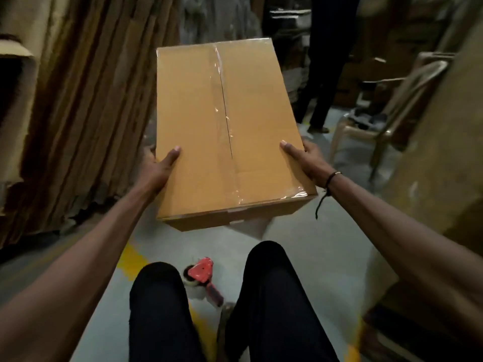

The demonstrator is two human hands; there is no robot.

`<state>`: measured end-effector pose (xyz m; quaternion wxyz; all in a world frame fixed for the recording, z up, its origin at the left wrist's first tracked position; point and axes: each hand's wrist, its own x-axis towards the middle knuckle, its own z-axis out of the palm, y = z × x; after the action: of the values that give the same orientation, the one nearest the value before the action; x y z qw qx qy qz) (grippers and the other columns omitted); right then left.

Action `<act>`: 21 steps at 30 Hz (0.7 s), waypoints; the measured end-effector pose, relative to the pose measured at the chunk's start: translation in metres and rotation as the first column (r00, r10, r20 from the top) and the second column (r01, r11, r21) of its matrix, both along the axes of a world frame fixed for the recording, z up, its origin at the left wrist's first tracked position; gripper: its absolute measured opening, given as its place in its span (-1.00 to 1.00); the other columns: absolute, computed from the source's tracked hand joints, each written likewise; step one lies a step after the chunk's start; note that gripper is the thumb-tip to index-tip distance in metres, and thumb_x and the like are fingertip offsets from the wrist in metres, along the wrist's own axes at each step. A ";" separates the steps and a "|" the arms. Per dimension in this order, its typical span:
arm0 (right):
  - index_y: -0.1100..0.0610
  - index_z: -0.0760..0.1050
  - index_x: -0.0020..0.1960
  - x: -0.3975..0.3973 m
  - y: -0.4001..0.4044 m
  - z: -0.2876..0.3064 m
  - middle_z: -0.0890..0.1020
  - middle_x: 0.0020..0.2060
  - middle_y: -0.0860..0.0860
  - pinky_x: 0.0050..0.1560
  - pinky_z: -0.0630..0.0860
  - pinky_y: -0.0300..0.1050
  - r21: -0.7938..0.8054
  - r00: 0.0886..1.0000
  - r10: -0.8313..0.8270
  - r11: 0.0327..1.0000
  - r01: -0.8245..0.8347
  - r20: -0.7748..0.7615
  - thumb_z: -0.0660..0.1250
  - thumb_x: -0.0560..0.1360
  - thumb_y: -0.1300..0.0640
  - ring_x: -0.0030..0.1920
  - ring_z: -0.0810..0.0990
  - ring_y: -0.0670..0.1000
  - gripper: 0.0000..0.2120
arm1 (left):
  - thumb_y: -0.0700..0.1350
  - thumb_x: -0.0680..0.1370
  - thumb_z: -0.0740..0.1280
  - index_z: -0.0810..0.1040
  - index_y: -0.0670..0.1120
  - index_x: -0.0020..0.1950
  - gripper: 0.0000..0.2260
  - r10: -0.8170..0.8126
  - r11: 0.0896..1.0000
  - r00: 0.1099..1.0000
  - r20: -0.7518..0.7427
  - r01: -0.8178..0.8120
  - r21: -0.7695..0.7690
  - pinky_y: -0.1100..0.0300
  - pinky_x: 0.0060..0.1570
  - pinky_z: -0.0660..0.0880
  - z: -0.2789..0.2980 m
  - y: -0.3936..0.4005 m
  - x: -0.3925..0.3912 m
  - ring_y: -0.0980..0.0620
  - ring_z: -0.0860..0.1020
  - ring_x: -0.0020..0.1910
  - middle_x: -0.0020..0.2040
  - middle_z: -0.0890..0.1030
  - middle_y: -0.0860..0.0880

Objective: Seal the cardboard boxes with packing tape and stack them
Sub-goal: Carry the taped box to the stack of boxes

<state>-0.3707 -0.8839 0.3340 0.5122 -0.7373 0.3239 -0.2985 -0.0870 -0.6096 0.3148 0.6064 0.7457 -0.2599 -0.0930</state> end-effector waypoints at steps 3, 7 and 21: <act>0.08 0.49 0.33 -0.042 -0.030 -0.008 0.67 0.13 0.04 0.01 0.66 0.00 0.049 0.993 -0.114 0.992 0.116 -0.031 0.46 0.50 -0.22 0.08 0.68 0.07 -0.46 | 0.32 0.49 0.47 0.28 -0.10 0.49 -0.23 -0.108 0.993 0.994 -0.029 0.109 0.043 -0.06 0.22 0.53 -0.003 -0.064 -0.014 -0.06 0.56 0.25 0.31 0.53 -0.05; 0.07 0.52 0.34 -0.095 -0.074 -0.026 0.69 0.14 0.05 0.09 0.67 0.09 0.086 0.968 -0.244 0.965 0.249 -0.060 0.49 0.44 -0.29 0.06 0.71 0.08 -0.38 | 0.26 0.55 0.43 0.22 -0.06 0.49 -0.30 -0.282 0.955 0.957 -0.072 0.288 0.074 -0.06 0.17 0.55 -0.017 -0.147 -0.041 -0.07 0.56 0.23 0.32 0.49 -0.07; 0.13 0.58 0.26 -0.184 -0.221 -0.213 0.66 0.14 0.06 0.10 0.55 -0.05 0.256 0.786 -0.563 0.744 0.617 -0.256 0.44 0.57 -0.06 0.10 0.63 0.06 -0.64 | 0.06 0.63 0.40 0.23 0.04 0.62 -0.39 -0.611 0.696 0.721 -0.326 0.686 0.213 0.13 -0.09 0.55 -0.184 -0.390 -0.103 0.03 0.57 0.14 0.22 0.51 0.01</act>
<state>-0.5548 -1.1053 0.1212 0.4775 -0.5227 0.6260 -0.3269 -0.1905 -0.9996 0.1308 0.4306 0.6760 -0.4170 -0.4287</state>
